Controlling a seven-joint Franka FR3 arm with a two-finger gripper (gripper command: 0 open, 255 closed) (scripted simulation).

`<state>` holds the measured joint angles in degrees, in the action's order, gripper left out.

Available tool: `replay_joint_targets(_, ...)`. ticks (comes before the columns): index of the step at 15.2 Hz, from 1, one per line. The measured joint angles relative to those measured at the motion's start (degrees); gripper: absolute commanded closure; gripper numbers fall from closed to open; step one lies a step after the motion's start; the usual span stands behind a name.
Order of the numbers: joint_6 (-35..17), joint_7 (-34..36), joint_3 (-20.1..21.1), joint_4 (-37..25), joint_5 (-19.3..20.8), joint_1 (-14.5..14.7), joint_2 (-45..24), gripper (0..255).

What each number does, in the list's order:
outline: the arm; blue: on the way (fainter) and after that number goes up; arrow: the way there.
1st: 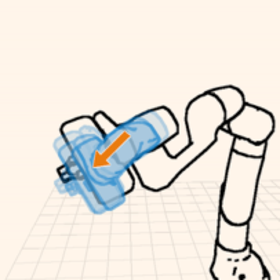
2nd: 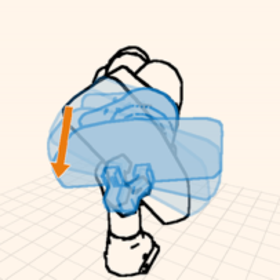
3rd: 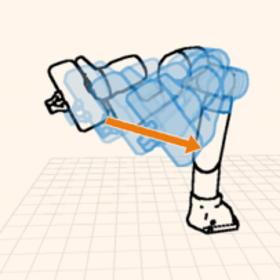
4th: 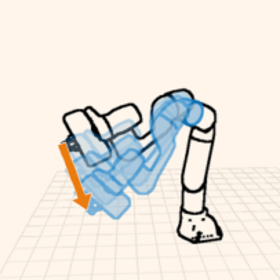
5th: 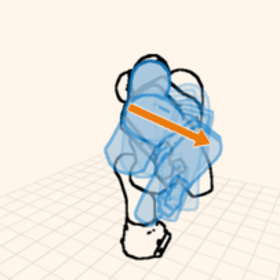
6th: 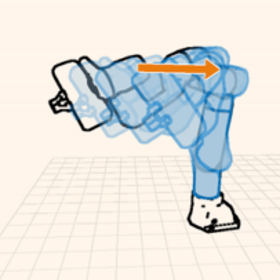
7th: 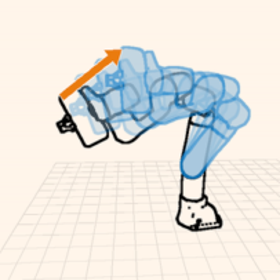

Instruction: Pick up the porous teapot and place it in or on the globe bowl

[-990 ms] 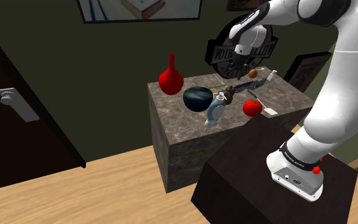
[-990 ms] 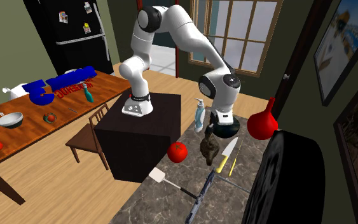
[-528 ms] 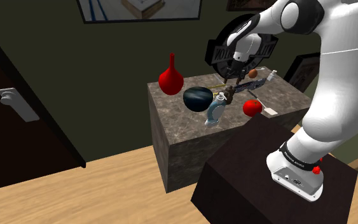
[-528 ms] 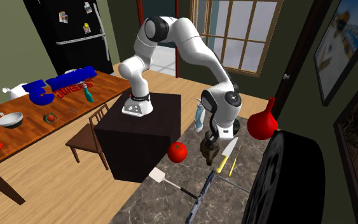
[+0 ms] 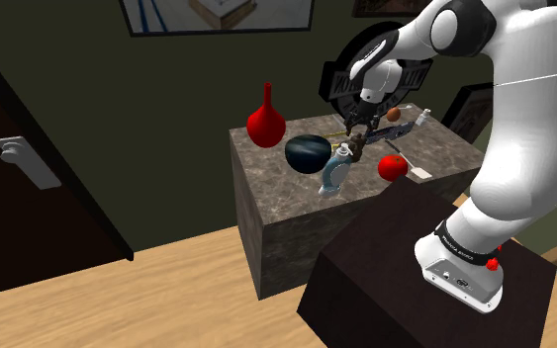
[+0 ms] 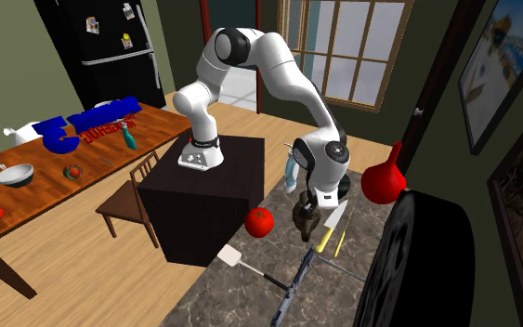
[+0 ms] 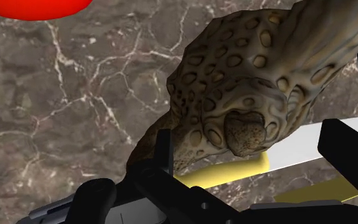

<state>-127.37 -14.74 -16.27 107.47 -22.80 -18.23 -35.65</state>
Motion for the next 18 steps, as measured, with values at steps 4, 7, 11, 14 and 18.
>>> replay_joint_targets(4,-0.07,-0.03,0.01,0.02,-0.03,-0.01,-0.04,255)
replay_joint_targets(7,-0.07,-0.03,0.00,0.01,-0.02,-0.02,-0.02,255)
replay_joint_targets(11,-0.07,-0.03,0.00,0.00,-0.02,-0.02,-0.02,255)
replay_joint_targets(14,-0.08,-0.03,0.00,0.00,-0.02,-0.02,-0.02,255)
replay_joint_targets(18,1.53,0.64,-0.51,0.16,0.75,0.34,1.75,255)
